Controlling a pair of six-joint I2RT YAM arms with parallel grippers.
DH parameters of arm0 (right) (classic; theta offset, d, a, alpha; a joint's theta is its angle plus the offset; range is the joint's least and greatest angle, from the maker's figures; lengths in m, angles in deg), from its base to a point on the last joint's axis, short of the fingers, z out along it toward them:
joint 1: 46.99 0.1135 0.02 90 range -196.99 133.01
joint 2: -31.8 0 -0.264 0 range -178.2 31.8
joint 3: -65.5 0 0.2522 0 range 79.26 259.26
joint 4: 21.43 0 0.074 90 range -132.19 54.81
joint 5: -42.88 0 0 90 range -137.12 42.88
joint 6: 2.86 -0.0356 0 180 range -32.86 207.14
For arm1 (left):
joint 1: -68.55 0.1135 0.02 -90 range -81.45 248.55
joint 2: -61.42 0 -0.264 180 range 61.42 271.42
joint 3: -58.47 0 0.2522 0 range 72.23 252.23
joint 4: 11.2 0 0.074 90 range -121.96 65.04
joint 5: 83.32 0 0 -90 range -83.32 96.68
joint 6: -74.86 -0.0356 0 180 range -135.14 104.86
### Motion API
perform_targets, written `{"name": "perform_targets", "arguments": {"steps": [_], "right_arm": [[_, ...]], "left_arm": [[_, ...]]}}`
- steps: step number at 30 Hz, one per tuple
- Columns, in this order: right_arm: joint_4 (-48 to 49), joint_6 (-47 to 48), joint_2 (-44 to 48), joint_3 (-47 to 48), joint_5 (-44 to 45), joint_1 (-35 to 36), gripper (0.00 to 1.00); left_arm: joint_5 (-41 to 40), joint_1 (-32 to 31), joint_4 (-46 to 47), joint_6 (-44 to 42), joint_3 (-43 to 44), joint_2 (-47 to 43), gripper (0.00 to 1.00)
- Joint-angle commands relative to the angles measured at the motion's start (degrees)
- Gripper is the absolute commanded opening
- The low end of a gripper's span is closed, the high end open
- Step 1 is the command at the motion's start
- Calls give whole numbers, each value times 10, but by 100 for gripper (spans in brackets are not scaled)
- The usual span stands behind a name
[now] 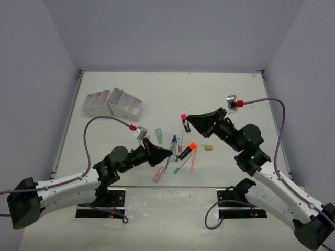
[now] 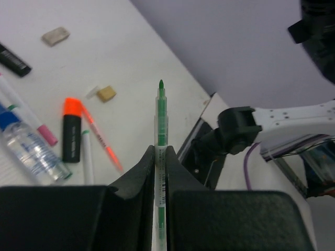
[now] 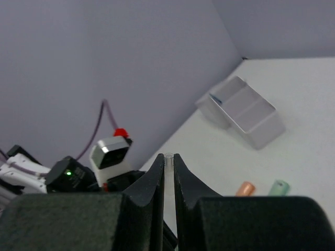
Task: Sort the stationery into containers
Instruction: Close the pen cap on the pen.
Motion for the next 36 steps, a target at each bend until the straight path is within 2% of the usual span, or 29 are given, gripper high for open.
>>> {"name": "perform_targets", "arguments": {"steps": [1,14,36], "right_arm": [[110,0,15,-11,-92,9,0],[163,-32,12,-42,-123,17,0],[153,-29,6,-36,-137,29,0]], "left_arm": [[71,-4,272,48,7,42,0],[79,-20,307,42,8,48,0],[70,-20,276,24,34,51,0]]}}
